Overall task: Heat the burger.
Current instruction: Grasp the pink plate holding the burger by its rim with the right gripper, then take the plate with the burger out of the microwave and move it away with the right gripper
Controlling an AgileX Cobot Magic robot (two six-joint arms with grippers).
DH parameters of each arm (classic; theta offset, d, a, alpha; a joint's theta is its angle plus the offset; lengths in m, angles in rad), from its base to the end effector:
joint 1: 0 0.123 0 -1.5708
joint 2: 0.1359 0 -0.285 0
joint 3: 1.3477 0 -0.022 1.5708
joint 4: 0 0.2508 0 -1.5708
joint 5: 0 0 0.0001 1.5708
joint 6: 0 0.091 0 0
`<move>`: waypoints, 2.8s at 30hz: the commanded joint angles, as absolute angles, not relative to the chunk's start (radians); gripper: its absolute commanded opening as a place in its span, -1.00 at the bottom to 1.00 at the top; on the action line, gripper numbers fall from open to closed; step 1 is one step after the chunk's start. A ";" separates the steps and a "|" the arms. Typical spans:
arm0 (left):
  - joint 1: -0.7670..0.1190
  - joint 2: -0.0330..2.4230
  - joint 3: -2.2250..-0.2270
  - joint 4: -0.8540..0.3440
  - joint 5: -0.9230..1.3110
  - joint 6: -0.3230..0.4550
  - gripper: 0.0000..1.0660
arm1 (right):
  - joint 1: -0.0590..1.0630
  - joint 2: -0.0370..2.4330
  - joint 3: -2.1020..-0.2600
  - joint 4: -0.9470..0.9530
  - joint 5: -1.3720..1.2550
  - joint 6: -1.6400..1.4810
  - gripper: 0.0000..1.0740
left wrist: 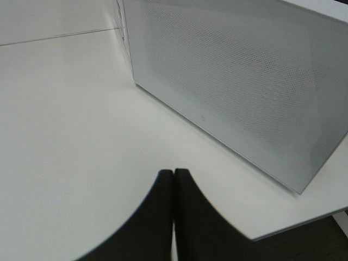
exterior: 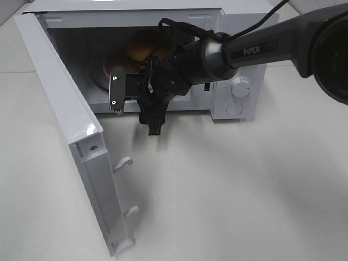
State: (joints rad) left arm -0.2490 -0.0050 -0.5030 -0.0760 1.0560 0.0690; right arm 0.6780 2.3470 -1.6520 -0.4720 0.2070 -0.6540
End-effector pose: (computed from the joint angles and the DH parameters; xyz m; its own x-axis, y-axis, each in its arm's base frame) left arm -0.0072 -0.0044 0.2787 -0.4201 0.1393 -0.8967 0.3167 0.9485 -0.0011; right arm 0.4005 0.3116 0.1077 0.2724 -0.9298 -0.2477 -0.7499 -0.0439 -0.6601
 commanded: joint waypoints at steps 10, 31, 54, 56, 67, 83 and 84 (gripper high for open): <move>-0.247 -0.025 -0.501 -0.080 1.040 0.065 -1.00 | 0.649 2.355 -1.661 -0.481 0.162 -0.607 0.10; -0.247 -0.025 -0.501 -0.080 1.040 0.065 -1.00 | 0.651 2.319 -1.661 -0.481 0.189 -0.598 -1.00; -0.247 -0.025 -0.501 -0.080 1.040 0.065 -1.00 | 0.651 2.124 -1.510 -0.361 0.261 -0.876 -1.00; -0.247 -0.025 -0.501 -0.080 1.040 0.065 -1.00 | 0.651 2.098 -1.472 -0.338 0.256 -0.917 -1.00; -0.247 -0.025 -0.501 -0.080 1.040 0.065 -1.00 | 0.651 1.914 -1.202 -0.324 0.208 -1.047 -1.00; -0.247 -0.025 -0.501 -0.080 1.040 0.065 -1.00 | 0.651 1.687 -0.920 -0.333 0.188 -1.153 -1.00; -0.247 -0.025 -0.501 -0.080 1.040 0.065 -1.00 | 0.651 1.659 -0.884 -0.334 0.185 -1.161 -1.00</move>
